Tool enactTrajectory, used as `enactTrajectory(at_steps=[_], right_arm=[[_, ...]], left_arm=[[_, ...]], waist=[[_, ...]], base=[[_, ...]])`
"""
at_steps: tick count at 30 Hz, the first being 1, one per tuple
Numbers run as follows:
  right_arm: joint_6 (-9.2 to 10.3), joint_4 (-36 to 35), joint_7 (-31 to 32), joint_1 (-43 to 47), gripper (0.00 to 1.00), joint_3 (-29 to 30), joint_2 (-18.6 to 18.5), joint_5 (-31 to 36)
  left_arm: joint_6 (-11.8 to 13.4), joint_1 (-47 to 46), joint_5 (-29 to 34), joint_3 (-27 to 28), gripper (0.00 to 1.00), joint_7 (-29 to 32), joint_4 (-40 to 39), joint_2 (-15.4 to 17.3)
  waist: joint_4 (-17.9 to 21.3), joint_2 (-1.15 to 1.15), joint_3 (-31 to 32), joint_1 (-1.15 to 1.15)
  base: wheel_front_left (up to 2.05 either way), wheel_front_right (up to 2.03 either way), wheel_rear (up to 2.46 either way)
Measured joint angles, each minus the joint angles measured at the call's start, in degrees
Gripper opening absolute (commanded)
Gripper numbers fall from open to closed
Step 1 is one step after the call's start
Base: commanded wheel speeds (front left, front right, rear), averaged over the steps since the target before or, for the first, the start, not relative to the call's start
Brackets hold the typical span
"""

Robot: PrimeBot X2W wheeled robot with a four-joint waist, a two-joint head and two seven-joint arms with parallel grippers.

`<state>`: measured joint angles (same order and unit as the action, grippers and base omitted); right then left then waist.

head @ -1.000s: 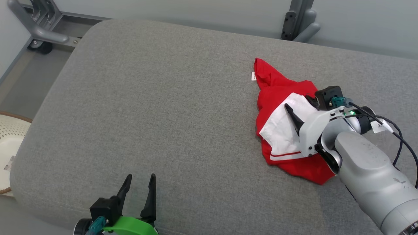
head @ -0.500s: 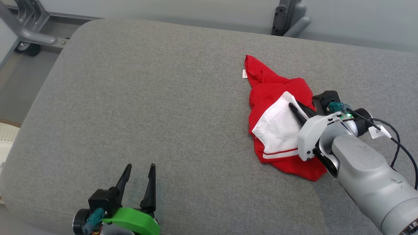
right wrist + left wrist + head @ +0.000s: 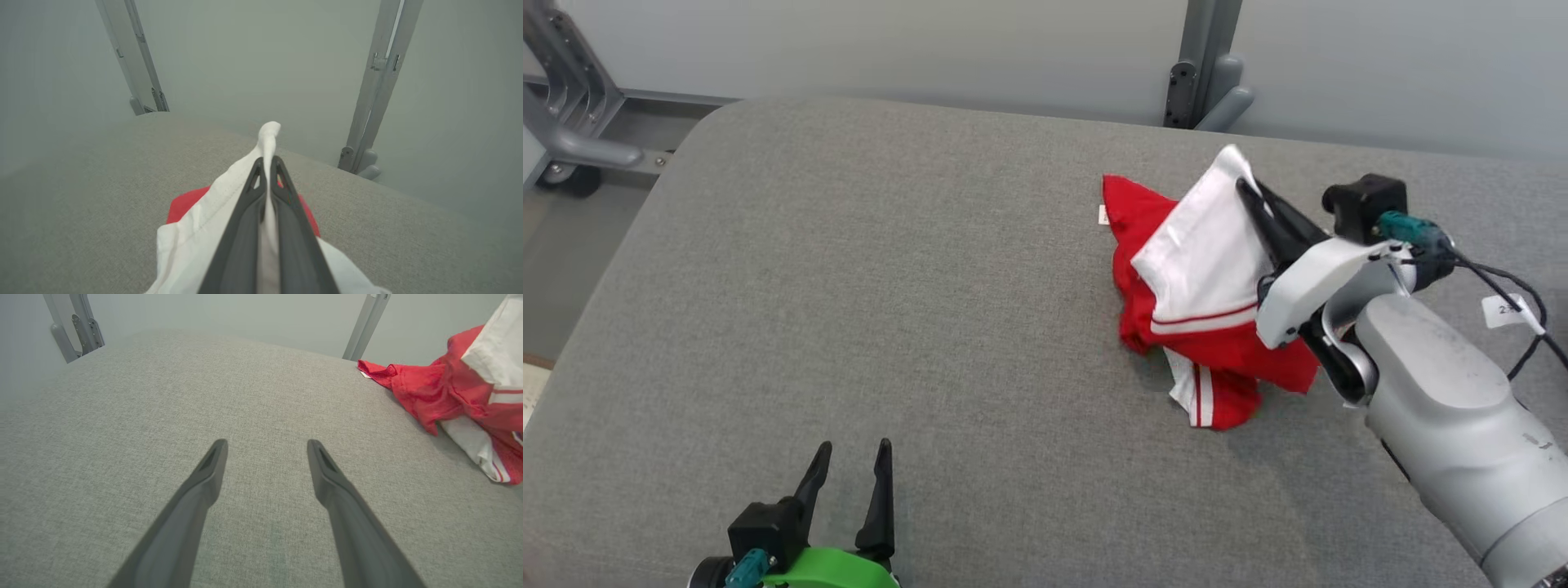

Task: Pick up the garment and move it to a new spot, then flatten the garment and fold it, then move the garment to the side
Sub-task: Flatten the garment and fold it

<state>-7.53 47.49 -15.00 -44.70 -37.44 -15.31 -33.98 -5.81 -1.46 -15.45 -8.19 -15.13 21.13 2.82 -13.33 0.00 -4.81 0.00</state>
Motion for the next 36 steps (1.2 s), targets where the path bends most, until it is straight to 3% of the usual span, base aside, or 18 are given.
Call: enactTrajectory(at_steps=[8,12,14,16,17,21,26,31,36], right_arm=[[0.0,-16.28,-0.05,6.48,0.0,18.05,-1.35,9.66],[0.0,-18.04,-0.05,10.92,0.0,22.88,-0.93,12.14],[0.0,-15.17,-0.07,14.24,0.0,22.59,-0.79,11.88],[0.03,-12.15,-0.04,18.06,0.47,20.33,-0.7,10.39],[0.03,-10.22,0.0,19.28,1.0,19.16,-0.63,9.37],[0.03,-4.68,0.43,22.88,1.0,16.13,-0.99,6.81],[0.03,-3.33,0.14,25.72,1.0,16.16,-0.12,4.94],[0.03,-9.46,-0.05,28.41,1.0,22.01,0.43,6.31],[0.04,-18.98,-0.04,31.77,1.0,29.7,2.96,12.22]], left_arm=[[-0.33,1.03,0.63,1.27,1.0,0.0,-0.27,0.0],[-0.54,1.54,0.47,1.0,1.0,0.0,-0.2,0.0],[-0.58,1.73,0.26,0.77,1.0,0.01,-0.12,0.0],[-0.68,2.02,0.21,0.43,1.0,0.01,-0.05,0.01],[-0.68,2.08,0.12,0.3,1.0,0.0,-0.01,-0.01],[-0.74,2.35,-0.01,-0.12,1.0,0.0,0.36,-0.01],[-0.75,2.57,-0.03,-0.4,1.0,0.0,0.66,0.0],[-0.83,2.85,0.36,-0.76,1.0,0.0,0.71,0.0],[-1.07,1.96,0.34,-2.42,1.0,0.0,-0.16,0.01]], waist=[[3.85,0.0,2.89,0.0],[5.89,0.0,3.99,0.0],[6.75,0.0,4.48,0.0],[7.47,0.0,4.9,0.0],[7.76,0.0,5.09,0.0],[8.56,0.0,5.53,0.0],[8.72,0.0,5.7,0.0],[9.06,0.0,5.83,0.0],[9.98,0.0,5.19,0.0]], base=[[0.0,0.0,0.0],[0.0,0.0,0.0],[0.0,0.0,0.0],[0.0,0.0,0.0],[0.0,0.0,0.0],[0.0,0.0,0.0],[0.0,0.0,0.0],[0.0,0.0,0.0],[0.0,0.0,0.0]])
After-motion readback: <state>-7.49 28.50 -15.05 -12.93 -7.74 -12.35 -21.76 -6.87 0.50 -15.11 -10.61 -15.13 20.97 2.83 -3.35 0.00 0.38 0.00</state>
